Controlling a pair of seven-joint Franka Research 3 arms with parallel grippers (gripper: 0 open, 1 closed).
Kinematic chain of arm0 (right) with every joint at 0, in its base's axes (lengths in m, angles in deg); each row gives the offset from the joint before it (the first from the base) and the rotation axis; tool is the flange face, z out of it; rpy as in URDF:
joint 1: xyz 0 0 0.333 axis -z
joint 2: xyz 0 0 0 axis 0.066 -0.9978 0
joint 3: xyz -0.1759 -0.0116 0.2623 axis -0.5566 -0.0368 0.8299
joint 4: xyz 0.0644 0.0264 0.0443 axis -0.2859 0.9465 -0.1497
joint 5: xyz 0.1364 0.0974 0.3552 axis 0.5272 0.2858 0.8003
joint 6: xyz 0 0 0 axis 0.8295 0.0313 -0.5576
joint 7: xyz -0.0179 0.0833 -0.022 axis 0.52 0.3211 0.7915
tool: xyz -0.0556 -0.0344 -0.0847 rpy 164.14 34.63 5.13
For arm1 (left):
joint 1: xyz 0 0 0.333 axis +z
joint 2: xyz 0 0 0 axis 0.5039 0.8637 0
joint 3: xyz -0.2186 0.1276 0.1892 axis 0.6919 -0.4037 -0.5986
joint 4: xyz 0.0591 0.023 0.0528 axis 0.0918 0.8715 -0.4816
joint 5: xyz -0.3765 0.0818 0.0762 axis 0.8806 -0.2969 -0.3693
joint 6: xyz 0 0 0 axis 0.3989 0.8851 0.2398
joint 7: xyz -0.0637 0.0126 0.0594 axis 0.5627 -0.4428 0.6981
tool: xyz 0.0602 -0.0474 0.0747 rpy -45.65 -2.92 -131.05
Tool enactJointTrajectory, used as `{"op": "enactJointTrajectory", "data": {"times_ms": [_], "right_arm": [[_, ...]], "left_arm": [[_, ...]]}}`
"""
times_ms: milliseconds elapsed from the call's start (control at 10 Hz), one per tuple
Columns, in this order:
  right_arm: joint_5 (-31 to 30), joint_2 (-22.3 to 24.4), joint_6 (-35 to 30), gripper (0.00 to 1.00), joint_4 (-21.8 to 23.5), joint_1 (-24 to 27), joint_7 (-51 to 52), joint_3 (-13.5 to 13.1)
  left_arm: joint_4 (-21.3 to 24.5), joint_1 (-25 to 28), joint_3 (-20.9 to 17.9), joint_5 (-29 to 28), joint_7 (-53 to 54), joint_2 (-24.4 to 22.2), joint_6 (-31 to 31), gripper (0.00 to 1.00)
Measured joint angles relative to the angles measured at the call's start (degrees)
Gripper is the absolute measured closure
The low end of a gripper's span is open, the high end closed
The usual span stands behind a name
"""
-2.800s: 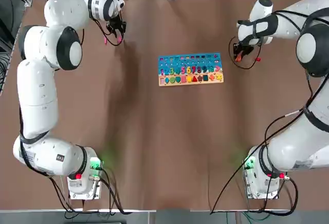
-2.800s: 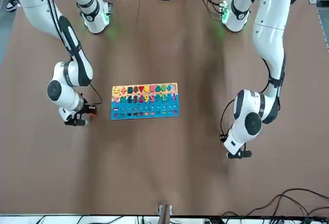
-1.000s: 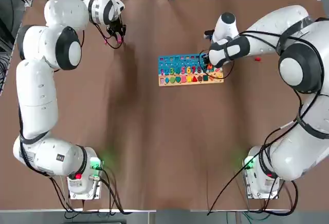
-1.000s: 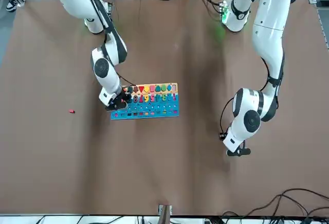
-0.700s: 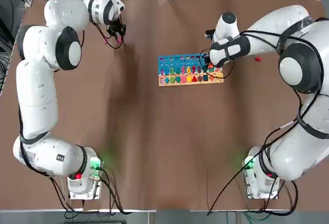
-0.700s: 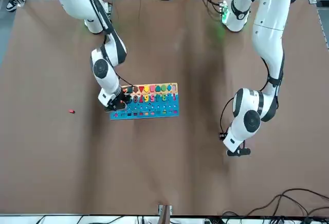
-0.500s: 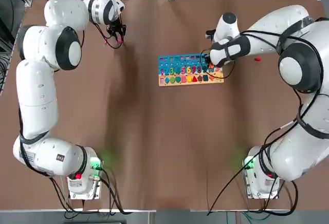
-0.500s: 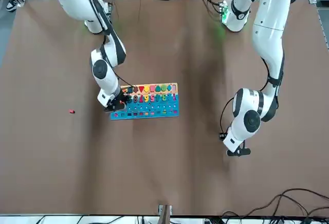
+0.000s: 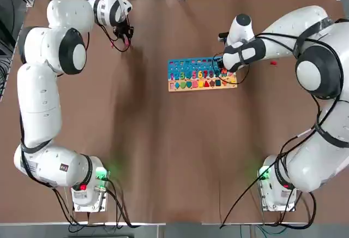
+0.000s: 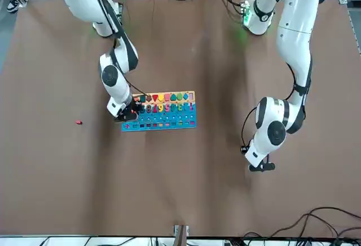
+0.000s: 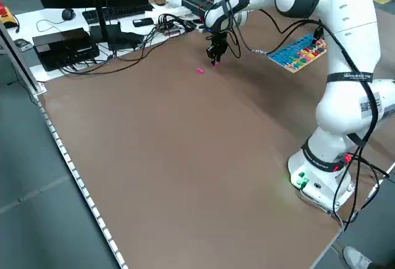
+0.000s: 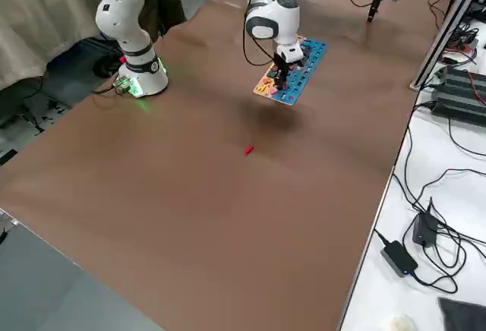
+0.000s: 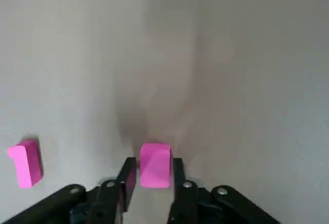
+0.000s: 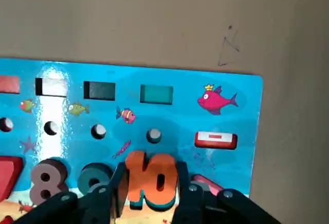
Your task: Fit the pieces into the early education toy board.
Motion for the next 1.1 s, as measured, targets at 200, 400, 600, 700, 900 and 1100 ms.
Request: {"op": "enactJointTrajectory", "data": {"times_ms": [200, 400, 600, 700, 900, 1100], "right_arm": [[0.0, 0.46, 0.0, 0.58, 0.78, -0.09, 0.0, 0.04], [0.0, 0.86, 0.0, 0.58, 1.45, -0.21, 0.0, 0.13], [0.0, 1.05, 0.01, 0.58, 1.77, -0.28, 0.0, 0.17], [0.0, 1.15, 0.09, 0.58, 1.97, -0.31, -0.01, 0.19], [0.0, 1.22, 0.41, 0.58, 2.16, -0.32, -0.01, 0.19], [0.0, 1.24, 0.46, 0.58, 2.2, -0.32, -0.02, 0.19]], "left_arm": [[-0.01, 0.0, 0.0, 0.0, 0.01, -0.04, 0.01, 0.74], [0.01, 0.0, 0.0, 0.0, 0.01, -0.03, 0.01, 0.74], [0.01, 0.0, 0.0, 0.0, 0.01, -0.04, 0.01, 0.74], [0.0, -0.02, 0.01, 0.0, 0.01, -0.04, 0.02, 0.74], [-0.24, -0.18, 0.2, 0.0, 0.02, -1.09, 1.44, 0.74], [-0.16, -0.26, 1.94, 0.0, 0.02, -5.32, 6.86, 0.74]]}}
